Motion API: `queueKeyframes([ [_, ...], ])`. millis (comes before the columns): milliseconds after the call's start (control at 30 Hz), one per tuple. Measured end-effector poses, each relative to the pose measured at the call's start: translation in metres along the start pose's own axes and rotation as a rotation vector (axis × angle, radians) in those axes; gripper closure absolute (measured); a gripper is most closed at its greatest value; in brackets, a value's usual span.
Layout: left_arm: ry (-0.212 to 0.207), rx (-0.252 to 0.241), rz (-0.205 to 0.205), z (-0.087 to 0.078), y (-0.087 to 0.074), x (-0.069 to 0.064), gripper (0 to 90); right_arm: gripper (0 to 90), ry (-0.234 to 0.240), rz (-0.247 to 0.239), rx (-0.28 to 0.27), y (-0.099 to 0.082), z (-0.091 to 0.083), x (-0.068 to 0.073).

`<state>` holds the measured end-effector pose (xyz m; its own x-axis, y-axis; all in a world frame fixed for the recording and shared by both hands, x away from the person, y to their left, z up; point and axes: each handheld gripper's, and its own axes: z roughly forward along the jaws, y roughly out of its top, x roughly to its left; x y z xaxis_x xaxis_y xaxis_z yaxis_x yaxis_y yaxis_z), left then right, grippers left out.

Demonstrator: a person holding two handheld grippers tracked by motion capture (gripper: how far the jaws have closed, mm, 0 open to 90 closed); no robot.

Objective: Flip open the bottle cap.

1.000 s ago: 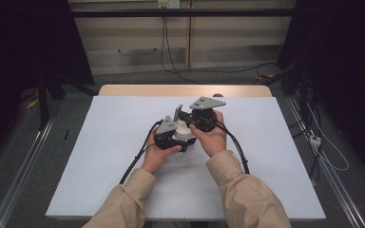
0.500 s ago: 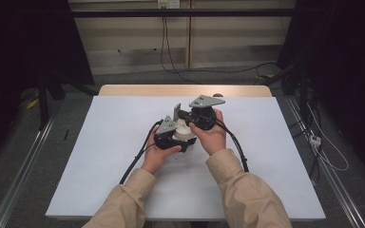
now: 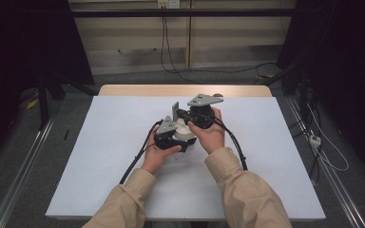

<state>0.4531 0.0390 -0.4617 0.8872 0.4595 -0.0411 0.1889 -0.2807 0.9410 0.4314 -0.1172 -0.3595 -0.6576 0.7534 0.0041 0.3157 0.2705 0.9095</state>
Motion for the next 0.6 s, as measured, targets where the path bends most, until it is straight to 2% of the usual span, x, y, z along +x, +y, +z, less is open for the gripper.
queueKeyframes([
  [600, -0.001, 0.003, 0.001, 0.0001, 0.0001, 0.0002, 18.6, 90.0, 0.011, 0.008, -0.002, -0.0008, 0.0069, -0.0019],
])
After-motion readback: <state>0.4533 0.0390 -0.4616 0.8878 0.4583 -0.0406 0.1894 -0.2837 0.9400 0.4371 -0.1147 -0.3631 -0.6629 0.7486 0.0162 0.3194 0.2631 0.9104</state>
